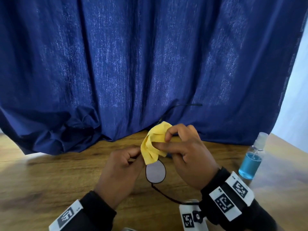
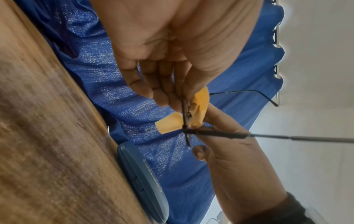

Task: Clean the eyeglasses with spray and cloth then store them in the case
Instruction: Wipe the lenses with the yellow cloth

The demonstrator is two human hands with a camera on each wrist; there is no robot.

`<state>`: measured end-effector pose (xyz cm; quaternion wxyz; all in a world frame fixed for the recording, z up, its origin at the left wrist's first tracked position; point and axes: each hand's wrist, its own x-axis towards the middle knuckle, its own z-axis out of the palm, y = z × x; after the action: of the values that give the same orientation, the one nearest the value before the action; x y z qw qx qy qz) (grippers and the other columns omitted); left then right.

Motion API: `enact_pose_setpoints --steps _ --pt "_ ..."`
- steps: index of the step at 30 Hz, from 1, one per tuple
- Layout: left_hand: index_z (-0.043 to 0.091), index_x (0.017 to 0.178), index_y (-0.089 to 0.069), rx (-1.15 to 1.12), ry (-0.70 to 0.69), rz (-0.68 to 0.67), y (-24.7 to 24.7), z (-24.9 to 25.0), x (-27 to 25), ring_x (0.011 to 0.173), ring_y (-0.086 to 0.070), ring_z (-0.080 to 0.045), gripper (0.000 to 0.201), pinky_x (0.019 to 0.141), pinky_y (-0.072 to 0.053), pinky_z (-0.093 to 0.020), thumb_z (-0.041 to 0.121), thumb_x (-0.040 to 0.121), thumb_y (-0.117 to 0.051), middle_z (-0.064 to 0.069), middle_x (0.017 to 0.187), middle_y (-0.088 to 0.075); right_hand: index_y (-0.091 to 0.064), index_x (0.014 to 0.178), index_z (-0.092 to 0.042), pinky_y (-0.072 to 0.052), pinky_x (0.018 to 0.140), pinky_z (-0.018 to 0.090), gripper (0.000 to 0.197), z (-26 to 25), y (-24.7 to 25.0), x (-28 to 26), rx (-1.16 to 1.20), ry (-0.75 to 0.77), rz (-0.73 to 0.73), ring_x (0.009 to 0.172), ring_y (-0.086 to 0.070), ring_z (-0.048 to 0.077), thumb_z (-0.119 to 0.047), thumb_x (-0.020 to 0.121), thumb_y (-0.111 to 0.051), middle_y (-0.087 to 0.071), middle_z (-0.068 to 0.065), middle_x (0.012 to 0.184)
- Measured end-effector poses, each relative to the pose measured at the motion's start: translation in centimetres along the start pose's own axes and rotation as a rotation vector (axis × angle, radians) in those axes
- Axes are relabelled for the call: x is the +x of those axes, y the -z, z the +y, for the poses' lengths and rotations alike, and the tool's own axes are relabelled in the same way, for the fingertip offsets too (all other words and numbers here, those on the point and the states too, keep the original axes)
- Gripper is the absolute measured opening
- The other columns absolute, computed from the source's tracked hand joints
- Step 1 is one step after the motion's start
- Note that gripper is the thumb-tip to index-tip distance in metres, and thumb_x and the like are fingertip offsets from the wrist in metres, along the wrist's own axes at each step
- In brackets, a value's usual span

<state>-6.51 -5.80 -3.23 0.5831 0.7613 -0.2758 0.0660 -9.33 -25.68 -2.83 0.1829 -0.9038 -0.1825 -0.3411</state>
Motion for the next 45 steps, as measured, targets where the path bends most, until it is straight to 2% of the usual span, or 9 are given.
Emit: enact_pose_setpoints --steps 3,8,17,20,26,30,36,41,45 --pt "0.032 0.086 -0.082 -0.048 -0.007 0.007 0.0 0.0 0.0 0.08 -0.07 0.008 0.023 0.07 -0.05 -0.008 0.019 0.096 -0.065 0.02 0.082 -0.079 -0.062 0.129 -0.036 -0.053 0.073 0.038 0.047 0.3 -0.1 0.2 -0.071 -0.083 0.042 0.097 -0.044 0.018 -0.011 0.091 -0.05 -0.05 -0.006 0.109" --pt "0.031 0.063 -0.076 -0.031 0.009 0.047 0.0 0.0 -0.1 0.054 -0.052 0.003 0.035 0.052 -0.04 -0.011 0.016 0.093 -0.067 0.018 0.053 -0.06 -0.069 0.12 -0.043 -0.047 0.073 0.025 0.042 0.1 0.0 0.0 -0.001 -0.03 0.02 0.098 -0.044 0.016 -0.014 0.092 -0.056 -0.05 -0.008 0.107" --pt "0.034 0.086 -0.081 -0.069 0.02 0.053 0.2 0.4 -0.3 0.07 -0.069 0.005 0.021 0.062 -0.051 -0.008 0.017 0.091 -0.069 0.013 0.08 -0.081 -0.072 0.112 -0.044 -0.038 0.085 0.016 0.036 -0.5 0.1 0.0 0.05 0.004 -0.03 0.102 -0.041 0.012 -0.024 0.092 -0.05 -0.048 -0.013 0.112" --pt "0.036 0.089 -0.081 -0.078 0.013 0.066 0.2 0.2 -0.2 0.082 -0.075 -0.004 0.019 0.07 -0.058 -0.017 0.023 0.092 -0.067 0.014 0.086 -0.082 -0.075 0.104 -0.046 -0.036 0.087 0.011 0.037 -0.3 0.2 0.1 0.14 -0.045 0.053 0.102 -0.043 0.011 -0.021 0.088 -0.052 -0.048 -0.014 0.107" --pt "0.039 0.083 -0.083 -0.062 0.018 0.071 0.0 0.4 -0.2 0.084 -0.076 -0.01 0.026 0.074 -0.06 -0.029 0.023 0.093 -0.066 0.013 0.085 -0.082 -0.077 0.093 -0.037 -0.048 0.079 0.03 0.018 -0.9 0.3 0.2 0.156 -0.059 0.101 0.098 -0.048 0.014 -0.038 0.087 -0.061 -0.05 -0.015 0.104" --pt "0.033 0.083 -0.084 -0.107 0.043 0.096 0.1 0.3 -0.1 0.085 -0.073 -0.031 0.023 0.078 -0.058 -0.047 0.026 0.091 -0.064 0.0 0.083 -0.081 -0.078 0.099 -0.041 -0.044 0.08 0.024 0.02 -0.7 0.4 0.2 0.085 0.02 0.026 0.1 -0.045 0.013 -0.05 0.089 -0.063 -0.048 -0.014 0.108" --pt "0.036 0.083 -0.083 -0.064 0.059 0.091 0.2 0.4 -0.1 0.084 -0.072 -0.031 0.02 0.073 -0.057 -0.052 0.026 0.09 -0.068 0.002 0.08 -0.081 -0.077 0.089 -0.041 -0.037 0.077 0.015 0.011 0.8 1.0 0.3 0.093 0.019 0.124 0.094 -0.045 0.009 -0.042 0.087 -0.067 -0.051 -0.013 0.102" --pt "0.03 0.078 -0.084 -0.103 0.066 0.081 0.3 0.1 0.0 0.081 -0.075 -0.02 0.024 0.068 -0.057 -0.025 0.018 0.091 -0.068 0.004 0.08 -0.081 -0.079 0.089 -0.032 -0.04 0.073 0.02 0.01 0.3 0.8 0.3 0.073 0.105 0.15 0.09 -0.046 0.01 -0.036 0.089 -0.069 -0.056 -0.008 0.1" --pt "0.025 0.076 -0.083 -0.131 0.091 0.059 0.5 0.6 -0.1 0.063 -0.064 -0.02 0.024 0.06 -0.051 -0.037 0.018 0.093 -0.068 -0.001 0.068 -0.075 -0.079 0.085 -0.031 -0.04 0.07 0.019 0.009 0.4 0.9 0.4 0.058 0.111 0.173 0.088 -0.046 0.009 -0.035 0.087 -0.071 -0.057 -0.008 0.096"
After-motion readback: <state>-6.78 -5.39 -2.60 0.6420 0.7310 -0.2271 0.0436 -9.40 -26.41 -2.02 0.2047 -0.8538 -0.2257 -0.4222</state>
